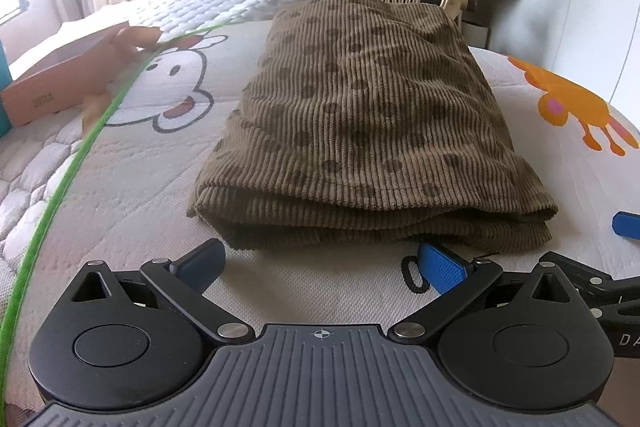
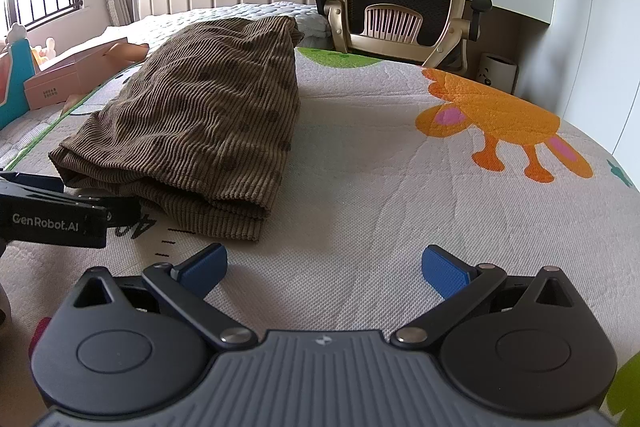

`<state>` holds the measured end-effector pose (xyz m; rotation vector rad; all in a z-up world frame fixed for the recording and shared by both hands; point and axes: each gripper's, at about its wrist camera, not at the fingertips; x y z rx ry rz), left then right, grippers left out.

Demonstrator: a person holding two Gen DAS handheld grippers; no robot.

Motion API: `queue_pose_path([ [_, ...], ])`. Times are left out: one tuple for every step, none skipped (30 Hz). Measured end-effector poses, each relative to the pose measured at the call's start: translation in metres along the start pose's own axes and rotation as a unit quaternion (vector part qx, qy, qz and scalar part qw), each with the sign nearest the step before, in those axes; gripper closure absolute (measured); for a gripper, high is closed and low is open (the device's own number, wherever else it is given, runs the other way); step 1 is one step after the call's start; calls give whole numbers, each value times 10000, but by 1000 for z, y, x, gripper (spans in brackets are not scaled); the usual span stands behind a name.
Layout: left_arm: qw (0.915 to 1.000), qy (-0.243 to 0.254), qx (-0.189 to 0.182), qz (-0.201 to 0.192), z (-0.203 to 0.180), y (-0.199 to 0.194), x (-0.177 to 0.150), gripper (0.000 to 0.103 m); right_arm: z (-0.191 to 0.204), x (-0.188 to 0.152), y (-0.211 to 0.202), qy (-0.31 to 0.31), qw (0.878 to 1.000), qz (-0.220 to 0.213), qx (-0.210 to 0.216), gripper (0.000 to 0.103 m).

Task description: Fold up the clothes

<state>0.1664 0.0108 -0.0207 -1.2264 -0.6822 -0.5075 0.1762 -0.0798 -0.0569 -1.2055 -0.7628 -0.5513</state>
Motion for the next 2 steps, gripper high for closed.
queue_pose_path([
  [10000,5,-5,-5,0,0,0,0,0,0,0,1,10000,0,0,0],
  [10000,4,-5,-7,0,0,0,0,0,0,0,1,10000,0,0,0],
])
Point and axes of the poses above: each gripper's, at about its wrist camera, not at the fingertips, and y roughly the way its jaws point, z to its left, x to its top, and after that the axes turned 14 degrees about x, right-handed
